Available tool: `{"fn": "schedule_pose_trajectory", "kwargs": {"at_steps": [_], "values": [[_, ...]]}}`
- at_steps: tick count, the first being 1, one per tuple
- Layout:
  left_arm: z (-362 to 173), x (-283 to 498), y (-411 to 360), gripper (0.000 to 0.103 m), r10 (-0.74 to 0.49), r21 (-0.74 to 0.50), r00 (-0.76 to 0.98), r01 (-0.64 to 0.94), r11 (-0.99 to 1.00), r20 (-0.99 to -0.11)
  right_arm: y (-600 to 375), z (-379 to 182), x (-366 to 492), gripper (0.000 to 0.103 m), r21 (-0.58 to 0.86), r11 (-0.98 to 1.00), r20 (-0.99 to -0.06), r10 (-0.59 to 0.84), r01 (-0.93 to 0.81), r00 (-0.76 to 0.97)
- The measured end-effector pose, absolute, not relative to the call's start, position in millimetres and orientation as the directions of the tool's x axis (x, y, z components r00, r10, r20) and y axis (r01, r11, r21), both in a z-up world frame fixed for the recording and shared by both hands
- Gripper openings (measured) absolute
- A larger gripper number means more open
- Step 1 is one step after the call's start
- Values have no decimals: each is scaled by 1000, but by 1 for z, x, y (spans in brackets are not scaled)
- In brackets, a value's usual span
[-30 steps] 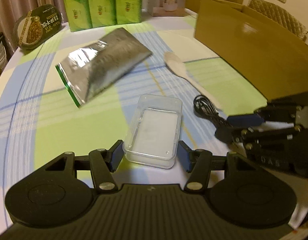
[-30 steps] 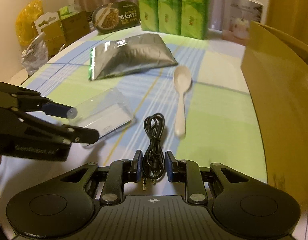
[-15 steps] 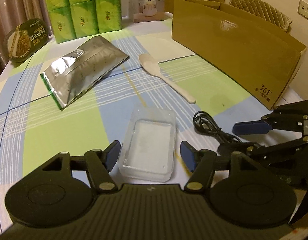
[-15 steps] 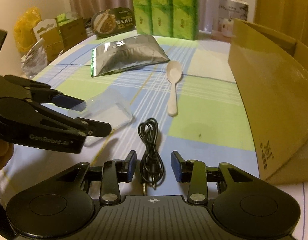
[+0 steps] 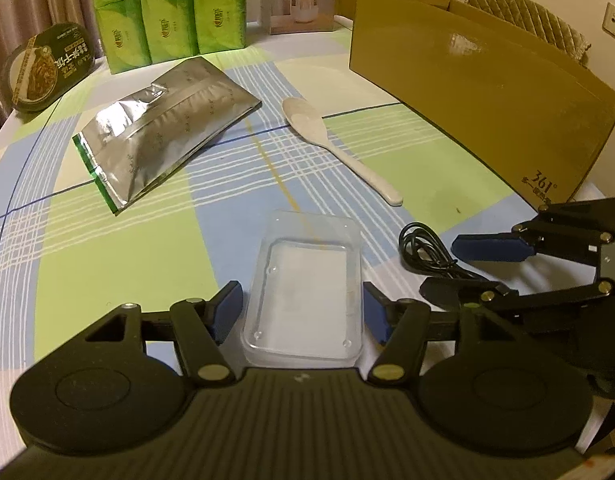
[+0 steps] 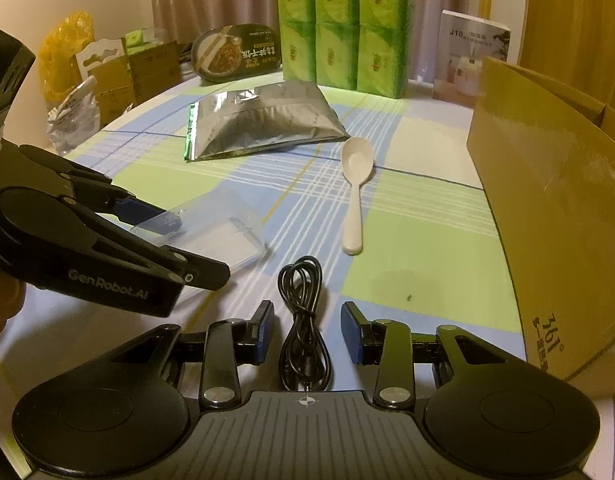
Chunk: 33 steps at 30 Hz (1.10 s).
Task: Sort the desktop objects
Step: 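Grasp the clear container with the left gripper while the right grasps the black cable, then carry the clear container and black cable with both grippers to the cardboard box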
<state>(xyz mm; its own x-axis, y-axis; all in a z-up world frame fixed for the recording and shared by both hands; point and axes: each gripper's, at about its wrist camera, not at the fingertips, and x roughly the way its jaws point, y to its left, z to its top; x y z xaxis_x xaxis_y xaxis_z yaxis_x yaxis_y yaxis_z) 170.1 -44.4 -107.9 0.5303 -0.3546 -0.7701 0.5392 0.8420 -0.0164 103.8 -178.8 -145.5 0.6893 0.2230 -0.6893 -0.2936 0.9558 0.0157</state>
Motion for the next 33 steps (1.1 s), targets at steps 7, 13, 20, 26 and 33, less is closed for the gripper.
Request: {"fn": "schedule_pose_trajectory", "kwargs": {"at_steps": [7,13,20,26,33], "values": [[-107,169,-47,53,-343,-1,530,543,840,-776,-175,-145,106,12,-11,950,-688,219,-312,691],[-103,166,-45,52,-341,5,543,538,843,-767,-179,-141,100,10,-27,957,-682,194,-290,705],[-92,165,-43,52,-359,-10,564,528,849,-743,-189,-123,90,10,-19,969,-661,171,-245,730],[-84,157,-41,52,-368,-16,567,530,848,-737,-195,-110,81,10,-9,974,-648,167,-226,743],[-69,146,-41,52,-368,-29,591,503,864,-717,-197,-96,69,10,-3,976,-624,169,-219,762]]}}
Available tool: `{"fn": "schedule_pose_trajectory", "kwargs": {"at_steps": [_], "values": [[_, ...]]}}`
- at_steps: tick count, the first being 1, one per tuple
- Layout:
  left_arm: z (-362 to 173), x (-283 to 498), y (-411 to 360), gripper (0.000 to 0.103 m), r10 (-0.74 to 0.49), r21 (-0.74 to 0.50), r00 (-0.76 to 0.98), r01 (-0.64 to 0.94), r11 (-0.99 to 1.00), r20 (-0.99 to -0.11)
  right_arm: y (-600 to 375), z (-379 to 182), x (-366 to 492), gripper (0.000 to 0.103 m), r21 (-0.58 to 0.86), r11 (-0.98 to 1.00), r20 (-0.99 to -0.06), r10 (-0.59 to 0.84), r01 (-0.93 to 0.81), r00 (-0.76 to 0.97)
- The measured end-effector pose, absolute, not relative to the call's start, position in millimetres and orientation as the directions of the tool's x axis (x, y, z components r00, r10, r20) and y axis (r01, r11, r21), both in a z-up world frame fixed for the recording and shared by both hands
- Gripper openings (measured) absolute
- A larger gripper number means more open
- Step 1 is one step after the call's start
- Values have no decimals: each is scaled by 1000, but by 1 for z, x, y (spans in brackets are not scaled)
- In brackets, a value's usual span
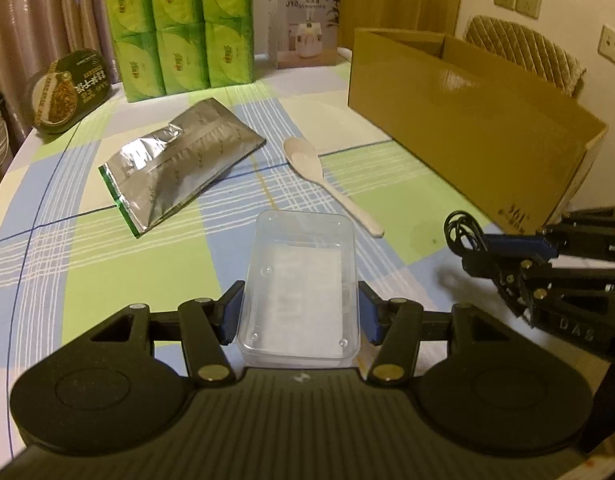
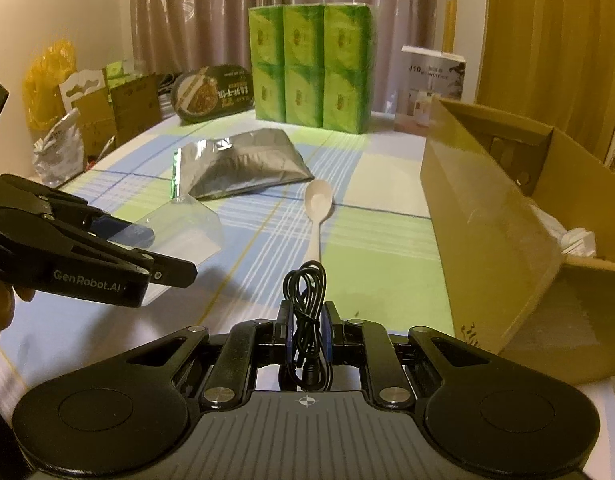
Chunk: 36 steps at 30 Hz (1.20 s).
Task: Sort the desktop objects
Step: 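Carry the clear container and black cable with both grippers to the cardboard box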
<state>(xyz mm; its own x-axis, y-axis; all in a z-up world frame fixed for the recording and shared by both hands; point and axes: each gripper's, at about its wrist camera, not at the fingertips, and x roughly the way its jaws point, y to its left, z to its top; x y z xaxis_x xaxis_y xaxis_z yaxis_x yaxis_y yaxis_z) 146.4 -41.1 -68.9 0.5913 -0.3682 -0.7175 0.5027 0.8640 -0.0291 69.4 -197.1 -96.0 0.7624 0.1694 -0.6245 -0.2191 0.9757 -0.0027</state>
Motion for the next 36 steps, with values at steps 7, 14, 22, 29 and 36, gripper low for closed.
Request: {"fn": "schedule_pose_trajectory", "kwargs": {"at_steps": [7,14,22,29,36], "values": [[-59,131,-48,52,-370,-36,599,494,868,-710,-201,-75,59,10,-7,976,-588,172,-217,790],[-50,117,-59,52,-379,-33,603,504,863,-702,-213,-53,51,10,-6,981,-550,160,-196,819],[-32,109,-81,52,-420,-58,607,523,850,-674,-238,-15,51,10,-14,988,-484,129,-155,865],[-6,113,-114,52,-474,-87,608,554,828,-637,-286,17,64,10,-13,995,-441,79,-95,894],[26,122,-159,52,-532,-103,606,597,795,-591,-339,28,76,11,-27,999,-426,6,-19,905]]}}
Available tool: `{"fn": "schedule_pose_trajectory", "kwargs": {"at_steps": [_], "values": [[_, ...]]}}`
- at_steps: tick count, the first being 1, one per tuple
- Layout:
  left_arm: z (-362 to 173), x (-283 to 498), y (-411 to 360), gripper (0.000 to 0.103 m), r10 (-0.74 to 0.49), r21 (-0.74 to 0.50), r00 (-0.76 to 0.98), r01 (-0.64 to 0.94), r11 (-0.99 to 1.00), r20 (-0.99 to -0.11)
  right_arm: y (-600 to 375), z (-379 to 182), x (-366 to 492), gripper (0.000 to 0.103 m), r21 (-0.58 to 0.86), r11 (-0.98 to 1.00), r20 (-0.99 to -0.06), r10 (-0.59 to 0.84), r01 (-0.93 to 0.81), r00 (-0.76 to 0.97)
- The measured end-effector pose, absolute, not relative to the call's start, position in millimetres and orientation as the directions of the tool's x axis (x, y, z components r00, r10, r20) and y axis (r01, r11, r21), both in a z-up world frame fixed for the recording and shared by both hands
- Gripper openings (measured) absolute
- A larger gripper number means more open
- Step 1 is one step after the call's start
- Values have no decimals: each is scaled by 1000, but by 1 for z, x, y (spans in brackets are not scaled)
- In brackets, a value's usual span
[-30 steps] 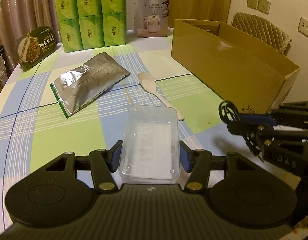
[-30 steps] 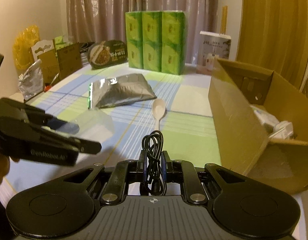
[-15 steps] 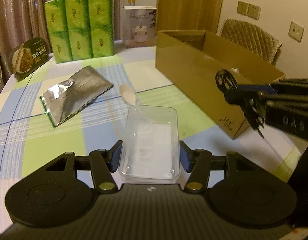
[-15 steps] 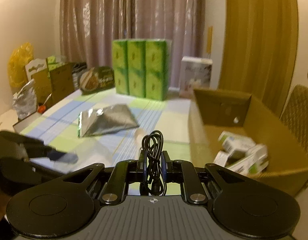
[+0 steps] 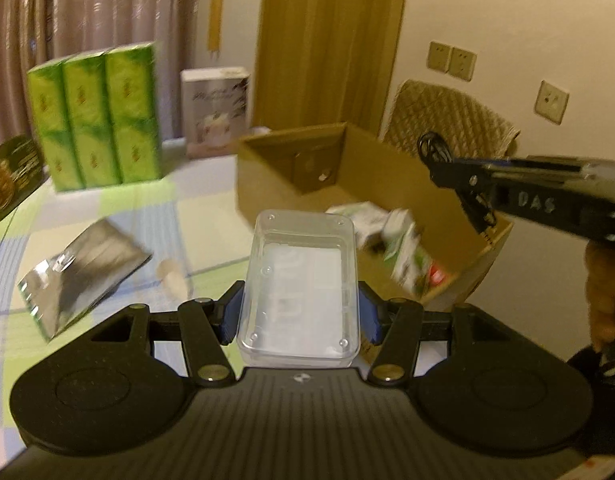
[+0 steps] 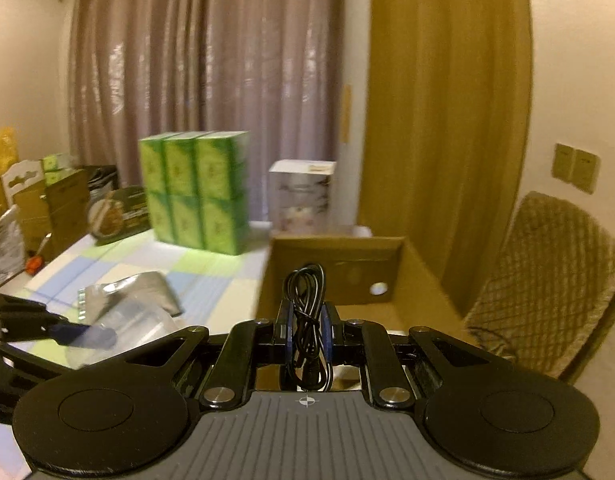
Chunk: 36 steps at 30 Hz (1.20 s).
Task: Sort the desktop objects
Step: 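Carry the clear container and black cable with both grippers to the cardboard box, then open both grippers to drop the container and cable into the cardboard box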
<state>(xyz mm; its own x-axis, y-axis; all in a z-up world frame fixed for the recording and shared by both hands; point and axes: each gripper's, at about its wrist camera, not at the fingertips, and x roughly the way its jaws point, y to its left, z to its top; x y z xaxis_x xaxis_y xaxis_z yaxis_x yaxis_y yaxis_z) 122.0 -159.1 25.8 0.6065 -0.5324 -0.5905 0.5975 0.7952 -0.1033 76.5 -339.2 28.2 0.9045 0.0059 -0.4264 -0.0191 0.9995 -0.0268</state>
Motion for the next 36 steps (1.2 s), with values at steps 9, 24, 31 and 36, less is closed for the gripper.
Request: {"fn": "schedule_pose_trajectory", "kwargs": {"at_steps": [9,24,31,36], "values": [[43,143,-228,52,-575,-93,585,651,754,-572,-388,20,89,11,0,999,-434,-35,39,900],[23,173,-275,52,-563,-103,544,656,748,-622,-421,2,99,11,29,998,-472,-43,64,880],[19,179,-279,52,-573,-114,552,653,749,-606,-423,1,106,11,29,997,-476,-44,66,878],[17,189,-280,62,-564,-118,570,633,765,-597,-425,1,107,11,24,997,-478,-48,68,877]]}}
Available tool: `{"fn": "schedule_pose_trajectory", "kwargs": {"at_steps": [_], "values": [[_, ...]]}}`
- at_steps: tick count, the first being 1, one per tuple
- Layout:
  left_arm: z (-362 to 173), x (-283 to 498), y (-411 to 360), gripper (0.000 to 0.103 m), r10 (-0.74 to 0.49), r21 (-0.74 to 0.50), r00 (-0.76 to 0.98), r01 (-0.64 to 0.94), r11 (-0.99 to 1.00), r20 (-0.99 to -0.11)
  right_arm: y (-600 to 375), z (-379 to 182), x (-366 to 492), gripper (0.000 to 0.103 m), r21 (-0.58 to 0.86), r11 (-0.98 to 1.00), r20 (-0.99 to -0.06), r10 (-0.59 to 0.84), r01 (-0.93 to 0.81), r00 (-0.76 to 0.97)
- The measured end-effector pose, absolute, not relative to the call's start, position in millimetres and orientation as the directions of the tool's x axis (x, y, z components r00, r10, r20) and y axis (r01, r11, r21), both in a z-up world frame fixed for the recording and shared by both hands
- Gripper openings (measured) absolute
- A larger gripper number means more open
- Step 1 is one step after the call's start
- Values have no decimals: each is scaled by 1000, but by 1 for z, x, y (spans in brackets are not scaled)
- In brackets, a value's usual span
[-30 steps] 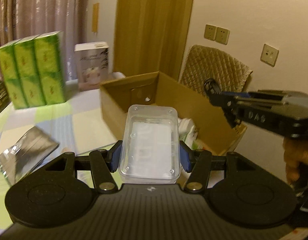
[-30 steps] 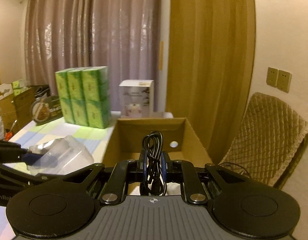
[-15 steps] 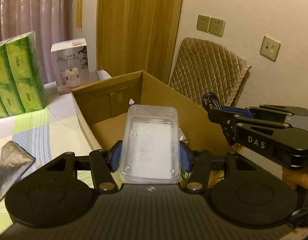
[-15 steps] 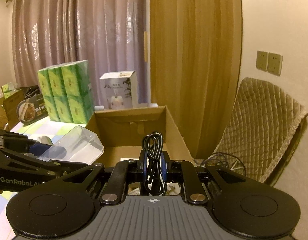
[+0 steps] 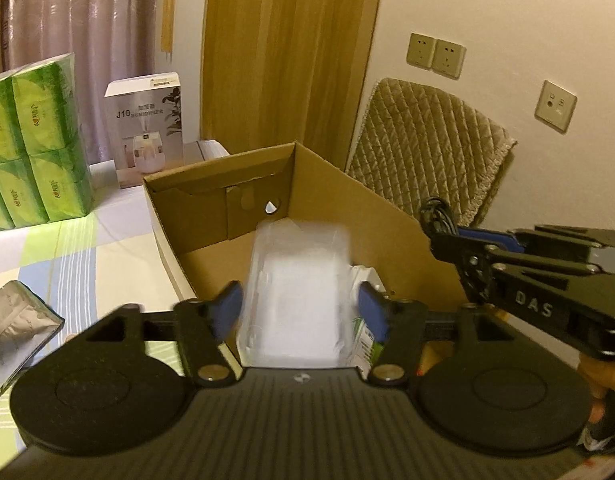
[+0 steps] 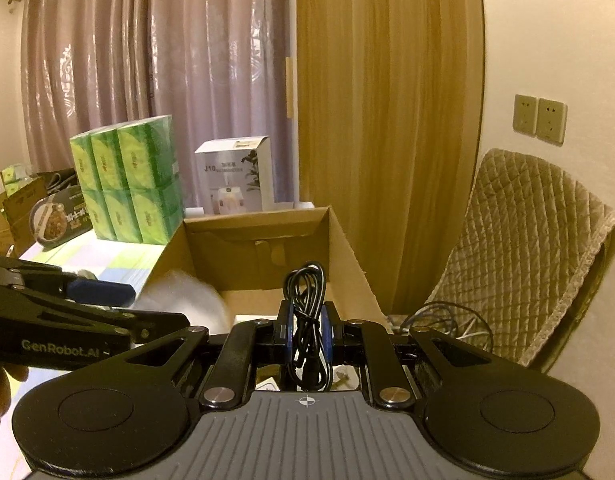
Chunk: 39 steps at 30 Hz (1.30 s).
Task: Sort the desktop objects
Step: 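Open both grippers to drop the container and cable into the cardboard box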
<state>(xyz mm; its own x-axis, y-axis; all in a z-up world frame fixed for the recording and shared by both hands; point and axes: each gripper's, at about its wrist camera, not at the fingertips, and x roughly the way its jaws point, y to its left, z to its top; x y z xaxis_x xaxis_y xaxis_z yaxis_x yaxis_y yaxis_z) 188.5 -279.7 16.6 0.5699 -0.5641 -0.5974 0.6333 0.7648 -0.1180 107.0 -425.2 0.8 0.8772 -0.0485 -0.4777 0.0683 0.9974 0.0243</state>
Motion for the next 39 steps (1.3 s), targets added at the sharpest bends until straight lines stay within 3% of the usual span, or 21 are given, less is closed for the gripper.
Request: {"fn": "schedule_pose_trajectory", "kwargs": {"at_steps": [39], "values": [[25,173,-243,62,-566,-102,587,636,765,-579,-399,9,125,11,20,999,-467,-22,36,884]]}}
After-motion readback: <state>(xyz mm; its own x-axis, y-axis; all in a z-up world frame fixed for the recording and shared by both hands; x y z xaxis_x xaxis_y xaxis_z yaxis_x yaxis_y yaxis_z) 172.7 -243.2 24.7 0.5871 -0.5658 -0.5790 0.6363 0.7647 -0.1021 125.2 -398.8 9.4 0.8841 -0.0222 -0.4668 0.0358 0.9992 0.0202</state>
